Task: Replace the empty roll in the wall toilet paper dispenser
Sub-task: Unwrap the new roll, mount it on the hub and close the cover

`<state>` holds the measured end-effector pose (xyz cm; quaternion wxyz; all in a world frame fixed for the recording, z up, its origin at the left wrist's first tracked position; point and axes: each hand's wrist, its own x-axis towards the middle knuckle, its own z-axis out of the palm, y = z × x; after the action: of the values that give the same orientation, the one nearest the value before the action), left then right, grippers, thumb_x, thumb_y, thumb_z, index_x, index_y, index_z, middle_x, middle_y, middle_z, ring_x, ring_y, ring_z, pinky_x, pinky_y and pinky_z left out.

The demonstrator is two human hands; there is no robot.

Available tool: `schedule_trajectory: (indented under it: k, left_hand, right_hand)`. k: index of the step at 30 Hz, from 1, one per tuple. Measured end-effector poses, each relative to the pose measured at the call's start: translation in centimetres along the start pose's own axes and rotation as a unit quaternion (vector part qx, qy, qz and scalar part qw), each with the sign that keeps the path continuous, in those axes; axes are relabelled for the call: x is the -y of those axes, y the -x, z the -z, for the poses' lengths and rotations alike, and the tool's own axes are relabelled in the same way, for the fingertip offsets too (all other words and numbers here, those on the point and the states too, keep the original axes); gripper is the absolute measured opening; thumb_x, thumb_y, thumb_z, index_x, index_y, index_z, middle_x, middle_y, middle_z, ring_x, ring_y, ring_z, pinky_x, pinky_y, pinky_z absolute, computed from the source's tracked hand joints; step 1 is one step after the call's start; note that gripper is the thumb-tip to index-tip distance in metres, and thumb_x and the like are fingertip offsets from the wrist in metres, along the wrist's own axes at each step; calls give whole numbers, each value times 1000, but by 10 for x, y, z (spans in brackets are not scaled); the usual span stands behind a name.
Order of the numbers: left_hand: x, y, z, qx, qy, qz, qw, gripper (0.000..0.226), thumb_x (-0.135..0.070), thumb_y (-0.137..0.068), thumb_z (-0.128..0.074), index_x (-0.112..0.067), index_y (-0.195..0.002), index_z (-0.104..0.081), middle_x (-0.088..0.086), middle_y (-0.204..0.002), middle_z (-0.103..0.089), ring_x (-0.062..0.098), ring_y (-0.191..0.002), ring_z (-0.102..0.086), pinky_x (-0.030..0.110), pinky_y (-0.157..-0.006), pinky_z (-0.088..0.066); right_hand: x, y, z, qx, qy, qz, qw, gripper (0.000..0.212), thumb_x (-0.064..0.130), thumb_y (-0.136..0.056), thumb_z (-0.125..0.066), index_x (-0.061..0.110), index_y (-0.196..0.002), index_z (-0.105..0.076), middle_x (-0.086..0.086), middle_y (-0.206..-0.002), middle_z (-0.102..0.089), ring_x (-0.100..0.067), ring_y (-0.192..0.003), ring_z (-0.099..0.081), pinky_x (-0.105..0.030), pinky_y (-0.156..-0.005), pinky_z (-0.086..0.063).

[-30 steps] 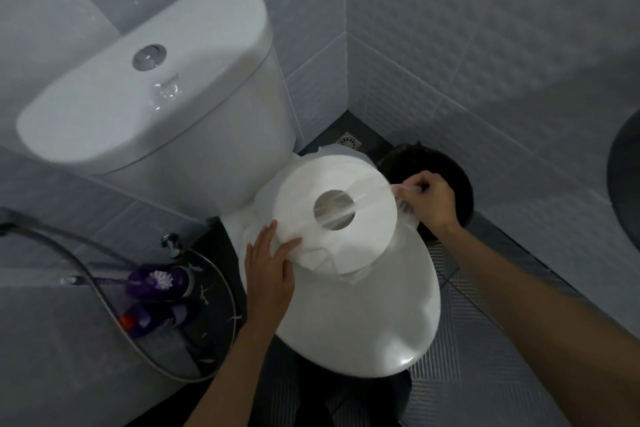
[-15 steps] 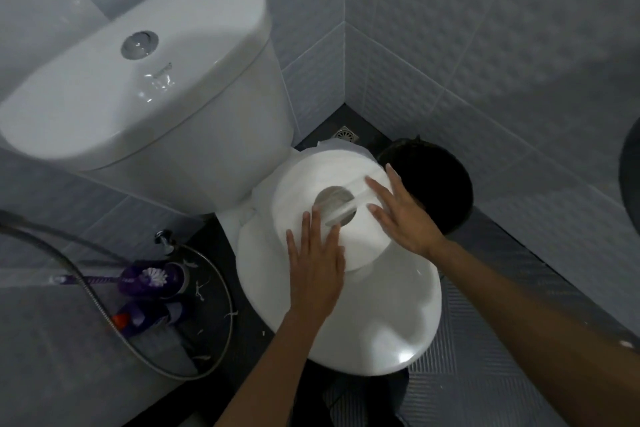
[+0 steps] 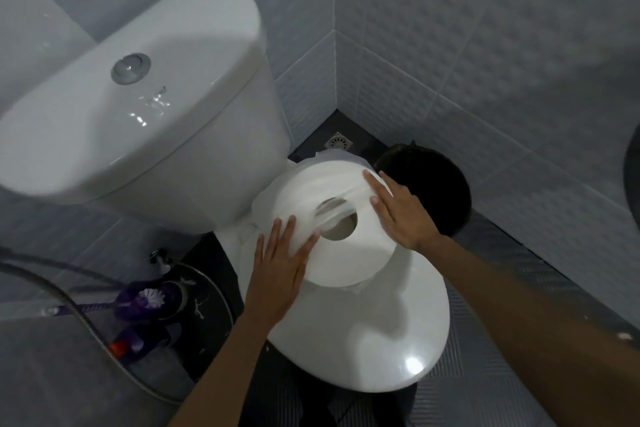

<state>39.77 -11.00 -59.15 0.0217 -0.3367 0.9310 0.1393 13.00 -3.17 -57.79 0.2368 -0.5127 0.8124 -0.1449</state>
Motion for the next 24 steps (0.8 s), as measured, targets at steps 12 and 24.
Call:
schedule_trajectory:
  k: [12, 24]
  left_hand:
    - [-7, -65, 29, 17, -56, -59, 997, 59, -36, -96, -37, -37, -150, -14, 15, -160, -7, 37, -147, -7, 64, -110, -17]
    - [-9, -103, 44, 95, 45, 42, 994, 82, -47, -85, -58, -42, -149, -6, 9, -152, -16, 35, -133, -28, 48, -104, -36]
  right_hand:
    - [57, 31, -34, -177, 20, -189, 966, 59, 35, -94, -43, 11, -146, -27, -17, -154, -27, -30, -143, -25, -49, -115, -20]
    - [112, 56, -69, -194, -74, -310, 928, 81, 41, -88, -55, 0, -148, -18, -17, -158, -13, -29, -147, -11, -38, -119, -14]
